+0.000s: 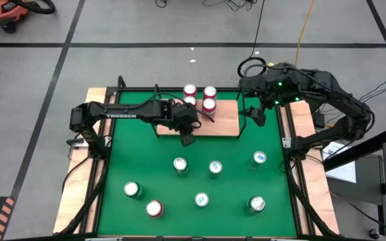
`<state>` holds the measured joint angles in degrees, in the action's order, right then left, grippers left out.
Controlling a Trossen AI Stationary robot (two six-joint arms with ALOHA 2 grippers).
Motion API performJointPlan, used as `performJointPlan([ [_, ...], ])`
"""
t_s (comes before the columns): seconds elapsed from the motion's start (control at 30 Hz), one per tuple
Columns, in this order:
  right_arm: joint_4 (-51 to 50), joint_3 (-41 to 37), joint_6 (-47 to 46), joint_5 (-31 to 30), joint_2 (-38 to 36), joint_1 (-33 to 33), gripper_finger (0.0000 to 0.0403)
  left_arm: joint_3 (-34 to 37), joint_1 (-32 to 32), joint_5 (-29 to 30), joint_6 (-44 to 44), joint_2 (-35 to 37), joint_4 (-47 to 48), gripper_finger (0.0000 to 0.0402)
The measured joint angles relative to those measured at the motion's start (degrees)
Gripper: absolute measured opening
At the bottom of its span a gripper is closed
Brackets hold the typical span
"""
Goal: Place canned beverage on shelf
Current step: Put the red soda can on the shelf aligned with the other left red soda can
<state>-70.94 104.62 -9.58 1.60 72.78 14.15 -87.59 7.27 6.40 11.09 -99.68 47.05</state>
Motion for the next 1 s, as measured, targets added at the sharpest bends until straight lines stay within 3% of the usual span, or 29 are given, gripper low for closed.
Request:
performJointPlan([
  [1.0, 3.37, 0.00, 0.54, 0.20, -0.01, -0.02, 0.0351, 0.00, 0.11, 6.35, -0.95, 0.00, 3.12, 0.0107],
])
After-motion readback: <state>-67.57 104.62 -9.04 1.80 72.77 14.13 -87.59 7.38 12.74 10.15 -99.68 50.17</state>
